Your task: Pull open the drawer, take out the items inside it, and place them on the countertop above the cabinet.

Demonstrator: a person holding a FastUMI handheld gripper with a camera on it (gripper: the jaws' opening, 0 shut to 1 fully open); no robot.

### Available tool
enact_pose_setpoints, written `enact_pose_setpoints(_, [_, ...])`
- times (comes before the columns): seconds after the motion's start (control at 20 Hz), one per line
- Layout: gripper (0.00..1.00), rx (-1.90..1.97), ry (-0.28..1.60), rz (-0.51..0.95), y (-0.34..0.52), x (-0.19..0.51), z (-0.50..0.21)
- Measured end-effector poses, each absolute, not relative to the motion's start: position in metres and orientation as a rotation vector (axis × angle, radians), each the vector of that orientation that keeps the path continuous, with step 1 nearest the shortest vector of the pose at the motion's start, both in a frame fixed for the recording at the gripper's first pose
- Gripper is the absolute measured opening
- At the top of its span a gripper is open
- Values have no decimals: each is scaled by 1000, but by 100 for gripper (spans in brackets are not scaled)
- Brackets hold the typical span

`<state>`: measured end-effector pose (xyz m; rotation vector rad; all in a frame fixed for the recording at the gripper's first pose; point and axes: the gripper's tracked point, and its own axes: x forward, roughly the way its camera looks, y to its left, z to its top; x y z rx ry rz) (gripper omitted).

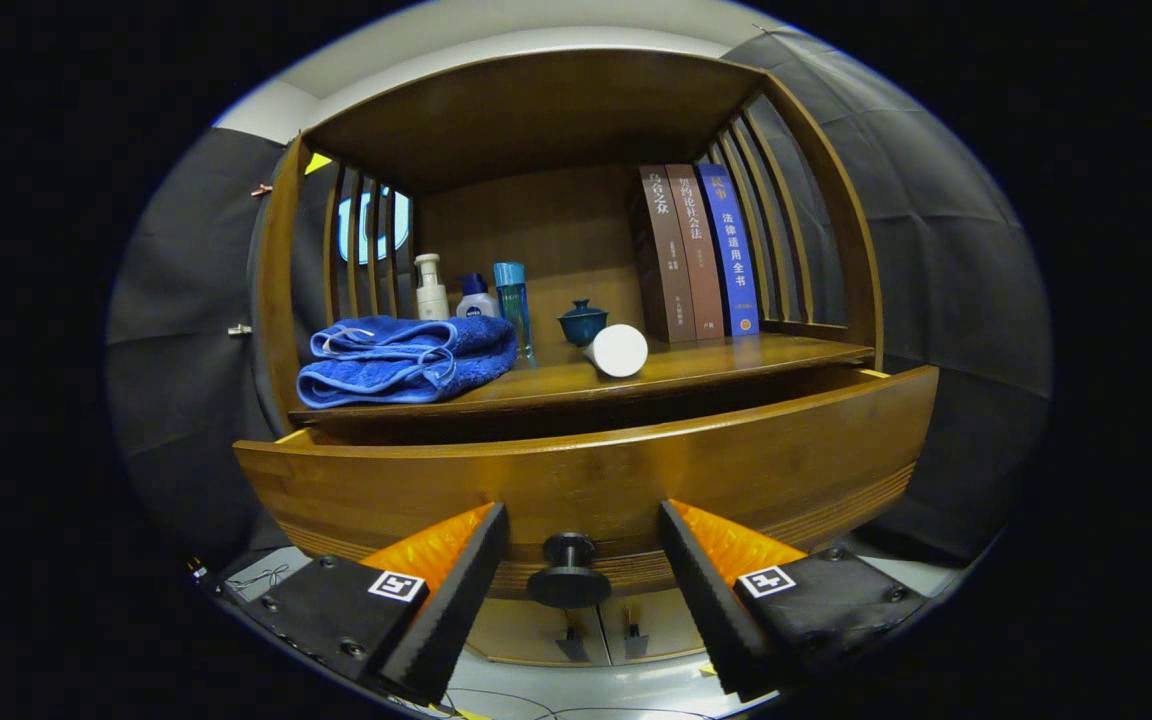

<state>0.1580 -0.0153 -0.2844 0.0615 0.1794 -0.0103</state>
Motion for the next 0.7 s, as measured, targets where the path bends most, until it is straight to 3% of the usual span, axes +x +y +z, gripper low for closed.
enact_pose_setpoints(0.7, [98, 58, 184, -13, -13, 208, -286])
